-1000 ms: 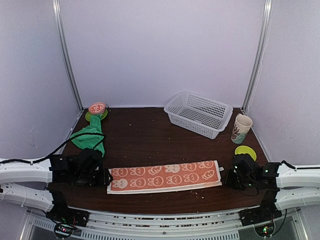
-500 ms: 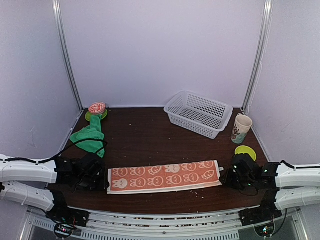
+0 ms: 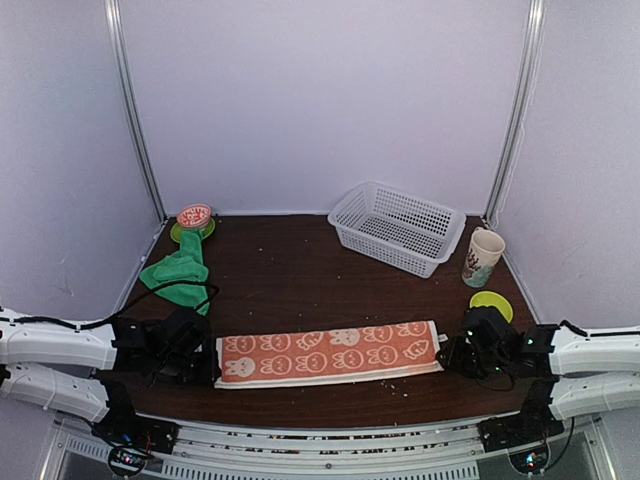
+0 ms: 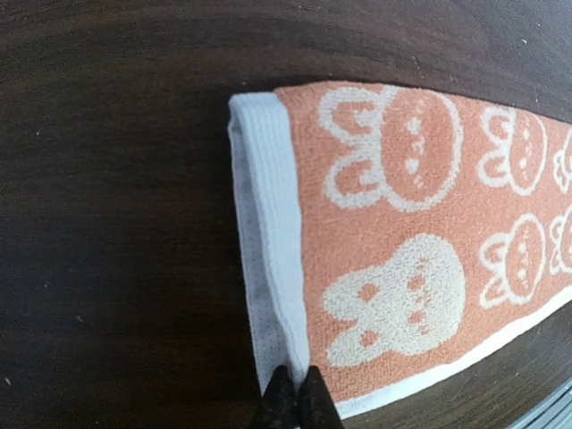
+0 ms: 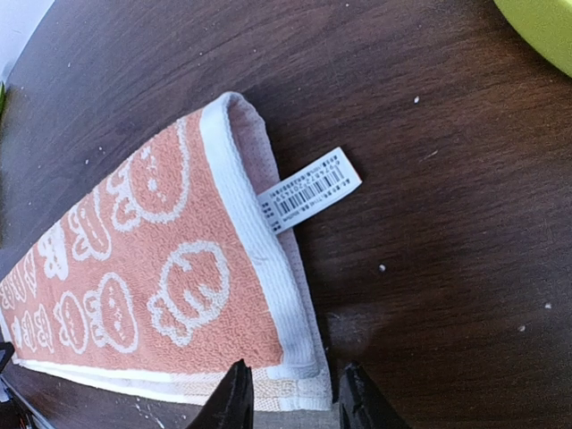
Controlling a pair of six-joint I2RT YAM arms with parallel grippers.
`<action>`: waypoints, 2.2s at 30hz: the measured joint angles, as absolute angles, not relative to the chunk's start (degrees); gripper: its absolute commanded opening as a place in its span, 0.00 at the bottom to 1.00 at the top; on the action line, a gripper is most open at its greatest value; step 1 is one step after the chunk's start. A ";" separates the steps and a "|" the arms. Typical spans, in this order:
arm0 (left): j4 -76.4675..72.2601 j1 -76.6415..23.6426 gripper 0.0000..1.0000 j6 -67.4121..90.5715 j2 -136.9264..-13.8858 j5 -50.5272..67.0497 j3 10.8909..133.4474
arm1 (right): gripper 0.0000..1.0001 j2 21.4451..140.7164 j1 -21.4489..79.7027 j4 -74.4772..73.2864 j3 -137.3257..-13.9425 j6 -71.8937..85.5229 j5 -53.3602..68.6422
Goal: Roll the towels
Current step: Adjust the towel at the center of the board.
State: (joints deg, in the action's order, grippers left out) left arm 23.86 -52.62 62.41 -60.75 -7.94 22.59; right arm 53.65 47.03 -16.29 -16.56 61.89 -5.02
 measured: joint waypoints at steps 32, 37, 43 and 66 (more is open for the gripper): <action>24.27 -52.62 0.00 62.26 -56.95 -8.80 21.80 | 0.00 55.42 47.03 -15.20 -19.31 62.87 -7.60; 25.96 -52.62 0.00 62.00 -54.74 -9.39 22.11 | 0.00 53.78 47.03 -16.99 -19.68 62.33 -7.60; 27.11 -52.62 0.00 61.84 -53.52 -9.63 22.52 | 0.00 52.73 47.03 -17.87 -19.64 62.22 -7.51; 28.40 -52.62 0.00 62.08 -48.21 -7.44 20.21 | 0.00 47.59 47.20 -21.02 -16.25 63.05 -3.40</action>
